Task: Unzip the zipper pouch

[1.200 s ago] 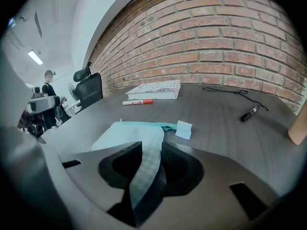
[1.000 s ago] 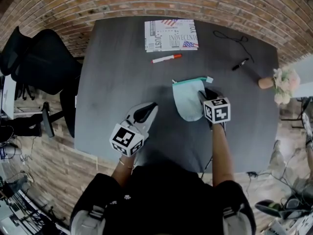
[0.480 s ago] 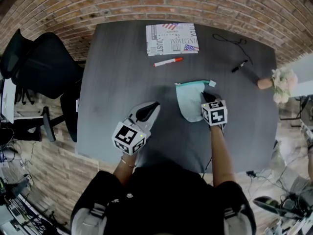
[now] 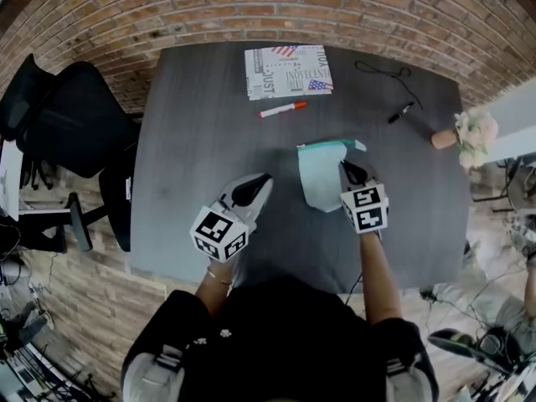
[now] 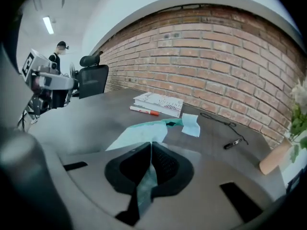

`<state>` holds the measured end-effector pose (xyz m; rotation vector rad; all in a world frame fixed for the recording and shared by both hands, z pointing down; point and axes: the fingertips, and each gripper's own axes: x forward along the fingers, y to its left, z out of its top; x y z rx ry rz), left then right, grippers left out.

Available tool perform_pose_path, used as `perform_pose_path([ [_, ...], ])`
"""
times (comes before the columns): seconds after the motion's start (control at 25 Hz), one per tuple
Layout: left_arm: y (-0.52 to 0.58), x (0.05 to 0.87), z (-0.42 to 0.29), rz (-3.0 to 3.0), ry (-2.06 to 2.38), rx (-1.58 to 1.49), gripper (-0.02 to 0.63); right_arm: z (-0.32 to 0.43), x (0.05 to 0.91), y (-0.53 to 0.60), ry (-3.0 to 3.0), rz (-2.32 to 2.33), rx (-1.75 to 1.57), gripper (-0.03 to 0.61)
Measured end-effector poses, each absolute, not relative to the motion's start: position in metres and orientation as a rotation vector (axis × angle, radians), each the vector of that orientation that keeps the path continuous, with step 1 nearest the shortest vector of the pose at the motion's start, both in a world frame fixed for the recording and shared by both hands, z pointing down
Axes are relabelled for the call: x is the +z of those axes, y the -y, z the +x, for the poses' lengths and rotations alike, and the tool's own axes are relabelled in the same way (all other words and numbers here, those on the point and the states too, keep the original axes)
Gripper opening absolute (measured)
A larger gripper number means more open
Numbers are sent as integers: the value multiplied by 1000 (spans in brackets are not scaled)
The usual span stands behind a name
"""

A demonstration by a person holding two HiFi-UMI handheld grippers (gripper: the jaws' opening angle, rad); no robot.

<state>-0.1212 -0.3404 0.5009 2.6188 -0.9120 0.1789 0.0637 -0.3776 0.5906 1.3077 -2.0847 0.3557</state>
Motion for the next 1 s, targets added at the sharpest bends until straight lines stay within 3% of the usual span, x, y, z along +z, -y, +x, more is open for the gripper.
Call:
perform_pose_path([
  [1.0, 303, 480, -159, 2587, 824, -50, 6, -20, 429, 271, 2346, 1305, 57, 6],
])
